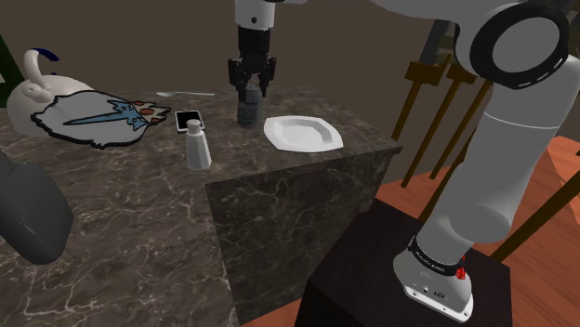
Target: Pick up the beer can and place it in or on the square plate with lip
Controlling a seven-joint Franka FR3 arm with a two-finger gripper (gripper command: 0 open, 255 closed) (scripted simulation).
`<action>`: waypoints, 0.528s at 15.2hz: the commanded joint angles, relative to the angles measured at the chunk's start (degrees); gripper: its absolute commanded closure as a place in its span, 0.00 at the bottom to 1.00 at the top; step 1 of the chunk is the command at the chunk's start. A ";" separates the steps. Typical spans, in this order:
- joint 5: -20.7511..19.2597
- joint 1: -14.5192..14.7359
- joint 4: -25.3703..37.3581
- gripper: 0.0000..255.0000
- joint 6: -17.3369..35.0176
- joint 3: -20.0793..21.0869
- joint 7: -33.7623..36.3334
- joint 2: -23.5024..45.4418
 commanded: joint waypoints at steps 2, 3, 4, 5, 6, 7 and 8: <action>-0.11 0.05 3.18 1.00 -2.63 0.01 0.01 0.55; -0.16 0.09 4.30 1.00 -3.50 0.03 0.05 0.80; -0.22 0.13 5.44 1.00 -4.38 0.05 0.09 1.07; -0.28 0.18 6.62 1.00 -5.27 0.07 0.13 1.37; -0.35 0.23 7.83 1.00 -6.17 0.09 0.18 1.68; -0.43 0.29 9.08 1.00 -7.09 0.11 0.23 2.02; -0.51 0.36 10.37 1.00 -8.02 0.14 0.28 2.38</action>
